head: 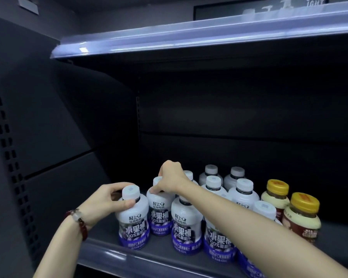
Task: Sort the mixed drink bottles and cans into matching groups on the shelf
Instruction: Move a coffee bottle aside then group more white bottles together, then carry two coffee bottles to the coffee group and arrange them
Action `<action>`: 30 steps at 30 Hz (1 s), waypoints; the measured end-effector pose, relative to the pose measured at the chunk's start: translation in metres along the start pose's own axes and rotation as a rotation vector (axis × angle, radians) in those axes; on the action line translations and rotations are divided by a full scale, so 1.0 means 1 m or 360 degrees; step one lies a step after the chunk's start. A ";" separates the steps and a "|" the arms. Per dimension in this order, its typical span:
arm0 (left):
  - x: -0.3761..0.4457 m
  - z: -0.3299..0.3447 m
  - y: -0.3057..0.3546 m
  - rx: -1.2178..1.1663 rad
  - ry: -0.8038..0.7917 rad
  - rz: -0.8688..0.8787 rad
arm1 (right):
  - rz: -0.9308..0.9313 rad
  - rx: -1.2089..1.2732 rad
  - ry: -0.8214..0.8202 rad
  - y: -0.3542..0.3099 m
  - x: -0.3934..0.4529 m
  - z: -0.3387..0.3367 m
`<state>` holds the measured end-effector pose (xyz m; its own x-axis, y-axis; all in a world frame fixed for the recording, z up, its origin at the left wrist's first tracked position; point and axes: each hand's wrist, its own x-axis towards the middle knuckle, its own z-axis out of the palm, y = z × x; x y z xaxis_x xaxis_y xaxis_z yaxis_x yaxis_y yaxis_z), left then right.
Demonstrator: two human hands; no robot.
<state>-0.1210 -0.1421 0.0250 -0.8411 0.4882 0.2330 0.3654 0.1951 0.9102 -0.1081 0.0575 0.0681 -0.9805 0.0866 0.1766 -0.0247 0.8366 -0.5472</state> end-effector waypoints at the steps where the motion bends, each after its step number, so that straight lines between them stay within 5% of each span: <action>1: 0.000 0.002 0.000 0.0006 0.0010 -0.0011 | 0.0005 -0.0008 -0.0004 0.000 0.000 -0.001; 9: -0.008 0.011 -0.002 0.0130 0.0335 -0.0062 | -0.0025 -0.0150 -0.0029 -0.006 -0.017 -0.010; 15: -0.020 0.048 0.050 0.0146 0.0797 0.0324 | -0.0228 0.0276 0.0285 0.007 -0.071 -0.047; 30: -0.005 0.259 0.142 -0.0147 0.0034 0.0567 | -0.0045 0.0764 0.0657 0.132 -0.236 -0.145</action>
<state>0.0381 0.1038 0.0641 -0.6760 0.4935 0.5472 0.6003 -0.0618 0.7974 0.1479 0.2263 0.0725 -0.8246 0.3494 0.4449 -0.2283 0.5141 -0.8268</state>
